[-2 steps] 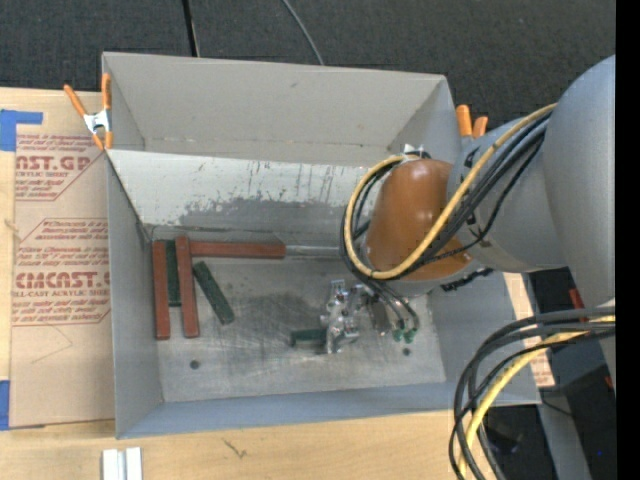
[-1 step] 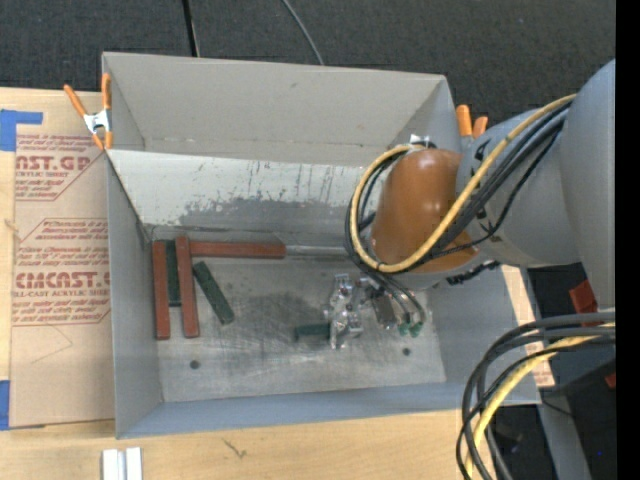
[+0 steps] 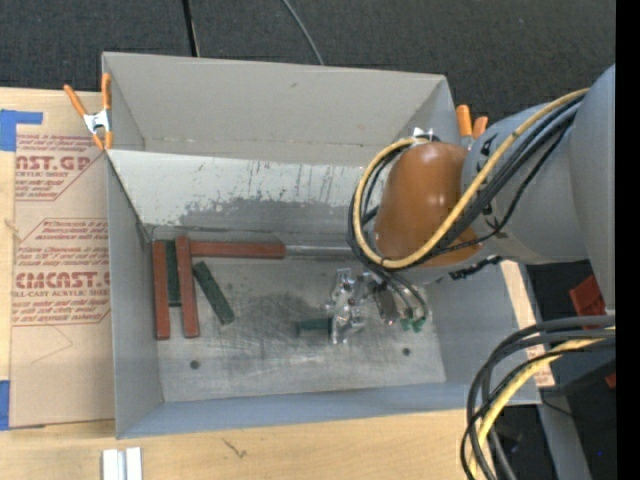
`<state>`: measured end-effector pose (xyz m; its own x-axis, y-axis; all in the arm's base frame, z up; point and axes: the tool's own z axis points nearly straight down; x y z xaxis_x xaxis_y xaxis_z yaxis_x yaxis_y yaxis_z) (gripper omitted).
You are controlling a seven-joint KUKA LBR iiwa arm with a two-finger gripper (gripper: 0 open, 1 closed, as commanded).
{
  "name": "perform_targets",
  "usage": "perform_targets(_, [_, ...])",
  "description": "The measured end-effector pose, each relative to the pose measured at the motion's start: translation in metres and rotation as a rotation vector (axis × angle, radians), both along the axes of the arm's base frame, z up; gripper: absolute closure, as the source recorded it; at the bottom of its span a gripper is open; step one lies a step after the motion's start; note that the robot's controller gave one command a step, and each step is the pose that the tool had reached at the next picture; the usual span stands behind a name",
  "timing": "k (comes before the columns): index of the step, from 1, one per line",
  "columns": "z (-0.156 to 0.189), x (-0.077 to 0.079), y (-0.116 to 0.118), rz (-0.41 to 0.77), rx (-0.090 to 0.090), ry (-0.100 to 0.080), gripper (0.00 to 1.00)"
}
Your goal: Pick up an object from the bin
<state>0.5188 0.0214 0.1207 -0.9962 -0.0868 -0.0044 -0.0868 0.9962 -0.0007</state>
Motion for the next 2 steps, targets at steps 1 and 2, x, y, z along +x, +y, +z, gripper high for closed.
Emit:
perform_targets(1, [0.0042, -0.0004, 0.0001, 0.0, 0.0, 0.001, 1.0])
perform_targets(2, [0.0131, -0.0023, 0.0001, 0.0, 0.0, 0.011, 1.0])
